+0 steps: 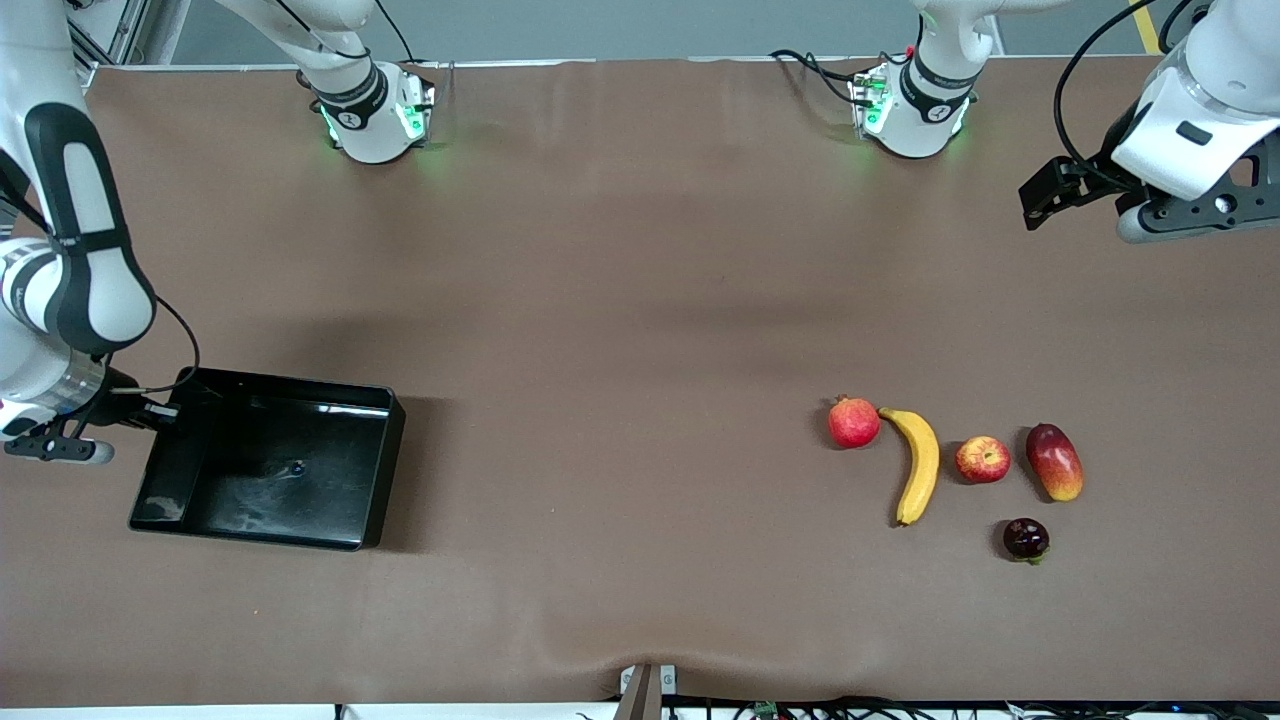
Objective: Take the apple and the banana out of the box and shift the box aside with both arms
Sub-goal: 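Release the tray and raise the right gripper away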
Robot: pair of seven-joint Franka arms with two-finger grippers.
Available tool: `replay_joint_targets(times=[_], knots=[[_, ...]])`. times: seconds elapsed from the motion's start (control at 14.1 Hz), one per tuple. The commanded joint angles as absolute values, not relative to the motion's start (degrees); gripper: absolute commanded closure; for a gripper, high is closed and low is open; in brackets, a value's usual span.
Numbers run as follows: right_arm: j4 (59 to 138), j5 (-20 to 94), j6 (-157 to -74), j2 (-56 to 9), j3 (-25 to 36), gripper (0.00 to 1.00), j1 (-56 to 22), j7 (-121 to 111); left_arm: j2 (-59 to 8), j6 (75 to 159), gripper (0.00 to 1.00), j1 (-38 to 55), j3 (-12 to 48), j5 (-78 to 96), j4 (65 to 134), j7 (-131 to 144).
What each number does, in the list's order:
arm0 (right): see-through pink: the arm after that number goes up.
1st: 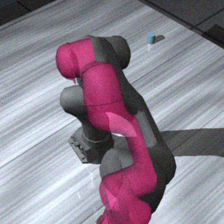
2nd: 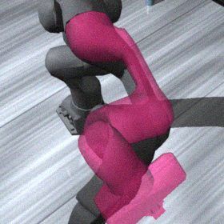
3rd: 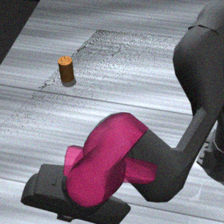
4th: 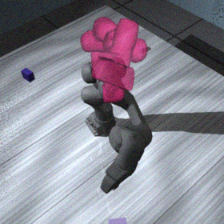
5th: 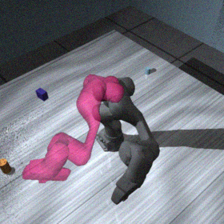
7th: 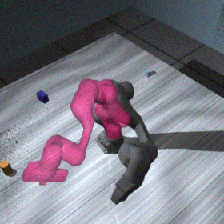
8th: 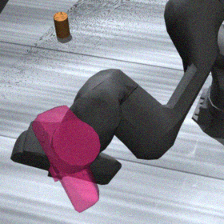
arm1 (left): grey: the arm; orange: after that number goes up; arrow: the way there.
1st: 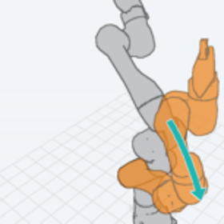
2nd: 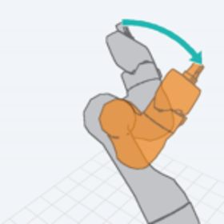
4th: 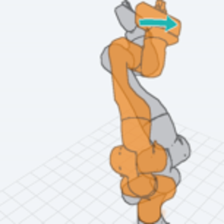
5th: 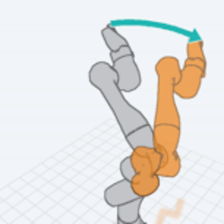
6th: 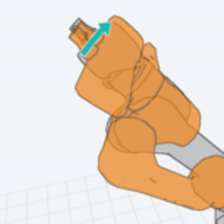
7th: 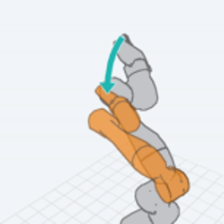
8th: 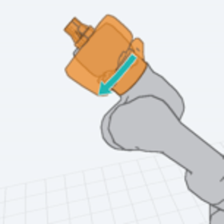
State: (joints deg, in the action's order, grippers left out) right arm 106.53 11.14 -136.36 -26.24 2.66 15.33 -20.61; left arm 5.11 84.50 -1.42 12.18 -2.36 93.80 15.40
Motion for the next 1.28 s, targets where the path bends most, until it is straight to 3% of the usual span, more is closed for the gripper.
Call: replay_joint_targets(times=[0.0, 0.14, 0.21, 0.28, 0.35, 0.64, 0.92, 1.2], knots=[[103.3, 13.4, -135.1, -28.5, 1.1, 1.0, 18.5, -24.9, 5.4, 84.8, 0.0, -2.4, 12.0, -1.3, 93.8, 14.5], [103.3, 15.7, -134.7, -29.0, 1.2, 1.0, 18.7, -24.8, 5.6, 84.8, 0.0, -2.8, 12.0, -1.2, 93.8, 14.4], [103.4, 15.8, -134.5, -29.0, 1.2, 0.76, 18.7, -24.8, 5.6, 85.0, 0.0, -2.7, 11.6, -1.2, 94.0, 13.9], [103.4, 15.8, -134.5, -29.0, 1.2, 0.15, 18.8, -24.9, 5.9, 85.2, 0.0, -1.2, 8.9, -1.1, 94.1, 13.4], [103.4, 15.8, -134.5, -29.0, 1.2, 0.0, 18.7, -24.9, 5.9, 85.3, 0.0, 1.7, 6.2, -1.1, 94.1, 13.3], [96.9, 15.7, -131.5, -28.1, 1.1, 0.0, 17.5, -24.2, 6.3, 85.0, 0.0, 2.6, 3.1, 0.4, 94.3, 9.6], [84.4, 14.0, -111.3, -27.6, 1.3, 0.0, 15.2, -14.4, 6.5, 84.7, 0.0, 3.0, 3.0, 1.6, 93.9, 9.6], [83.3, 2.5, -100.9, -19.2, 1.1, 0.0, 8.4, -5.8, 5.5, 84.6, 0.0, 2.7, 3.4, 1.1, 92.0, 9.7]])
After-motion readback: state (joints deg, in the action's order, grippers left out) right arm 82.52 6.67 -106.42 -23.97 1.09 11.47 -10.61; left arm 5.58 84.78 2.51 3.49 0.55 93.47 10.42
